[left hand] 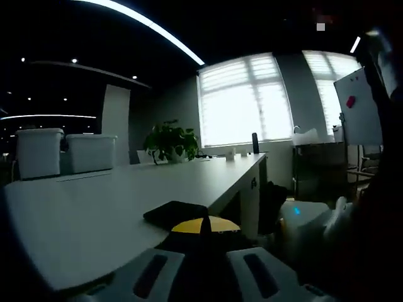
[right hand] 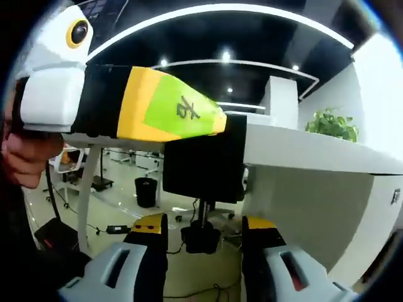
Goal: Clamp the fixed fixture on the desktop, loosen the retaining clip, secure it to the edge of the desk, and tighten the retaining clip.
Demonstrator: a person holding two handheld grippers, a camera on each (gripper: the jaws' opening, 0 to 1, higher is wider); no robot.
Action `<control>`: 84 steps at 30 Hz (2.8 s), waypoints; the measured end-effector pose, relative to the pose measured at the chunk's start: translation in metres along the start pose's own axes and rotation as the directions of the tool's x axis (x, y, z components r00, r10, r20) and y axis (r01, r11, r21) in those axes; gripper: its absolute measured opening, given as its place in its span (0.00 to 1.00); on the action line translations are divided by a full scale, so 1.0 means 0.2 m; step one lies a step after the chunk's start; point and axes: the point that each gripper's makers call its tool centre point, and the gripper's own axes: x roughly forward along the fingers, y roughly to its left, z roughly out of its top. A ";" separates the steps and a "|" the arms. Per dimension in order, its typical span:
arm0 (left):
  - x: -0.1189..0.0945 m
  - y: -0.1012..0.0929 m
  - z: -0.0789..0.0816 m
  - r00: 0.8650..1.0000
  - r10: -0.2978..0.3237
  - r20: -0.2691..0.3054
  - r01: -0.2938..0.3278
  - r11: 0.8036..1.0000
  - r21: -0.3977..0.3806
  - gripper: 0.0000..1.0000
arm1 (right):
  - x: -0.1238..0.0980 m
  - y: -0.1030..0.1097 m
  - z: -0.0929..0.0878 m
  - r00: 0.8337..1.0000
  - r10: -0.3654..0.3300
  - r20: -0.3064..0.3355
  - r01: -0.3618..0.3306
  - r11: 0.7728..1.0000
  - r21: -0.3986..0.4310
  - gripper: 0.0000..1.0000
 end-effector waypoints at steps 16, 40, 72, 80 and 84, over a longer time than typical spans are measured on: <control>0.00 0.00 0.00 1.000 -0.009 -0.009 0.009 1.000 -0.005 0.01 | 0.09 0.02 -0.12 0.996 -0.027 -0.090 0.033 0.997 0.070 0.25; 0.01 0.01 -0.02 0.996 0.022 -0.086 -0.020 0.999 0.030 0.01 | 0.03 0.19 -0.11 0.611 0.791 -0.020 -0.791 0.609 -0.067 0.25; -0.09 0.04 -0.04 0.997 0.045 -0.064 -0.043 0.999 0.025 0.01 | 0.08 0.04 -0.14 0.995 -0.027 -0.101 0.033 0.997 0.063 0.33; -0.06 0.02 -0.01 0.997 0.047 -0.065 -0.046 0.999 0.017 0.01 | 0.05 0.03 -0.13 0.992 0.026 -0.122 -0.021 0.999 0.041 0.25; -0.04 0.02 -0.01 0.995 0.066 -0.071 -0.064 0.998 0.021 0.01 | 0.03 0.05 -0.12 0.980 0.166 -0.111 -0.166 0.986 0.006 0.24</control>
